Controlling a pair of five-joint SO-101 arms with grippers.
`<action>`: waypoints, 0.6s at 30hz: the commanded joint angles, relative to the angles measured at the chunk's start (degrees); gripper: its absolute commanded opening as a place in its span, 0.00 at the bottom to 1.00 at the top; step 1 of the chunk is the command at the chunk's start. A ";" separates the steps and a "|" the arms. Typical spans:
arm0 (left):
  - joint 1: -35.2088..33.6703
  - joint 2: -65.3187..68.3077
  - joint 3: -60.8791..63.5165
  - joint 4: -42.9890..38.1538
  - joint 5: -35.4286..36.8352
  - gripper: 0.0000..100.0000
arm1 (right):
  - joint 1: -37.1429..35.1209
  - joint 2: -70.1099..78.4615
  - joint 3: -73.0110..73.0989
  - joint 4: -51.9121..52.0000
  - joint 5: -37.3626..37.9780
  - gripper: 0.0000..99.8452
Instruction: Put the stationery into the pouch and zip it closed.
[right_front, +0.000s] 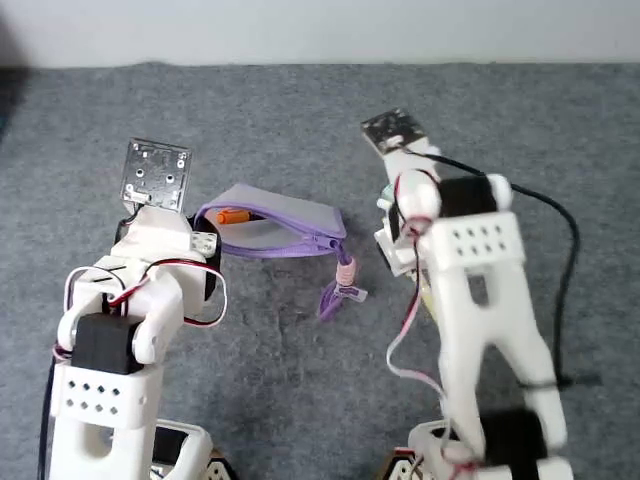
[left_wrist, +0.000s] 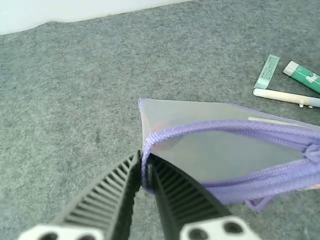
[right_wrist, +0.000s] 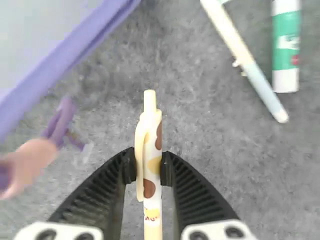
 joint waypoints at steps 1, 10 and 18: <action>-0.53 -0.35 -2.77 -0.62 0.18 0.01 | -3.12 -11.65 -2.46 2.42 -4.92 0.01; -0.18 3.25 -3.47 1.05 0.18 0.01 | -22.73 -32.48 -2.29 -7.25 -15.65 0.01; -0.09 9.93 -12.35 6.07 2.90 0.01 | -28.97 -36.09 2.20 -27.21 -19.69 0.01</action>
